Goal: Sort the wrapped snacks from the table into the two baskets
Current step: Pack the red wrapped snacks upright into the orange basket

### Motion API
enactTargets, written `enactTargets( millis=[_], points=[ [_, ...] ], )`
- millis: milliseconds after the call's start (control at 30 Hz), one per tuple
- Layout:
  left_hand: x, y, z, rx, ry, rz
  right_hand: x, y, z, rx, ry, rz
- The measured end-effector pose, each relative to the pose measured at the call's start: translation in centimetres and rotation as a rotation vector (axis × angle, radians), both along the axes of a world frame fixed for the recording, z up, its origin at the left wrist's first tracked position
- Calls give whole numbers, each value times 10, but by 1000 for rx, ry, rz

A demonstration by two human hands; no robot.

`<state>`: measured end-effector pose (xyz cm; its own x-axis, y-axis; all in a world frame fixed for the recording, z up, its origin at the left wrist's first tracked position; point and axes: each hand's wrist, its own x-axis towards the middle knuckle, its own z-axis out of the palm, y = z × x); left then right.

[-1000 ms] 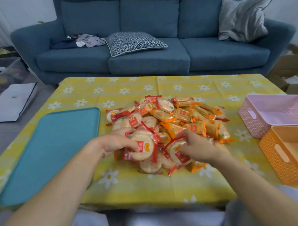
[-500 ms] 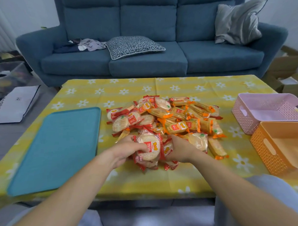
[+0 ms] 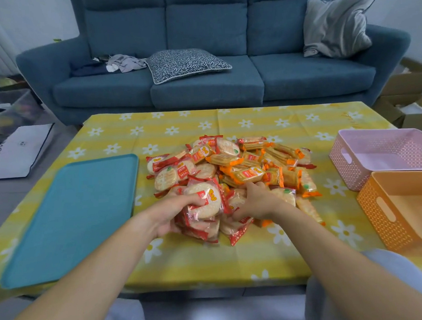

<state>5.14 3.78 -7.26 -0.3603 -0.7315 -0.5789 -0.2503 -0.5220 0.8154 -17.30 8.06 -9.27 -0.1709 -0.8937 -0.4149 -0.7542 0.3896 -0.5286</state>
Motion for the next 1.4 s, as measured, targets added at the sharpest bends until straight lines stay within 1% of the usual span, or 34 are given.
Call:
enactTargets(
  millis=[100, 133, 333, 433, 567, 667, 767, 833, 900, 1000, 1067, 1100, 1167, 1267, 1300, 1333, 1400],
  points=[
    [-4, 3, 5, 77, 63, 58, -1, 5, 3, -102, -273, -23],
    [-6, 4, 6, 100, 93, 79, -2, 6, 3, -134, -307, -19],
    [-17, 3, 16, 140, 292, 197, -15, 11, 16, -424, -248, -106],
    [-28, 4, 24, 107, 373, 225, -25, 15, 22, -536, -307, -157],
    [-57, 10, 31, 84, 510, 235, -47, 22, 29, -597, -429, -294],
    [-89, 18, 34, 78, 586, 218, -66, 31, 37, -637, -542, -392],
    [-129, 30, 37, 69, 646, 190, -90, 46, 50, -671, -611, -500],
    [-161, 41, 38, 92, 679, 166, -115, 57, 58, -734, -607, -586],
    [-198, 52, 41, 100, 696, 101, -142, 71, 67, -813, -550, -680],
    [-264, 64, 41, 64, 665, 37, -185, 101, 77, -896, -294, -800],
    [-310, 76, 42, 23, 631, 1, -218, 123, 78, -876, -152, -909],
    [-330, 82, 41, -35, 596, -18, -231, 133, 77, -843, -132, -962],
    [-366, 94, 35, -198, 464, -90, -256, 146, 70, -746, -136, -1025],
    [-396, 107, 32, -438, 240, -327, -277, 156, 63, -541, -184, -1105],
    [-402, 109, 28, -484, 163, -408, -283, 158, 61, -519, -171, -1142],
    [-405, 110, 23, -535, 98, -475, -288, 159, 60, -518, -115, -1177],
    [-401, 106, 10, -741, -17, -545, -290, 161, 61, -559, -21, -1207]
  ],
)
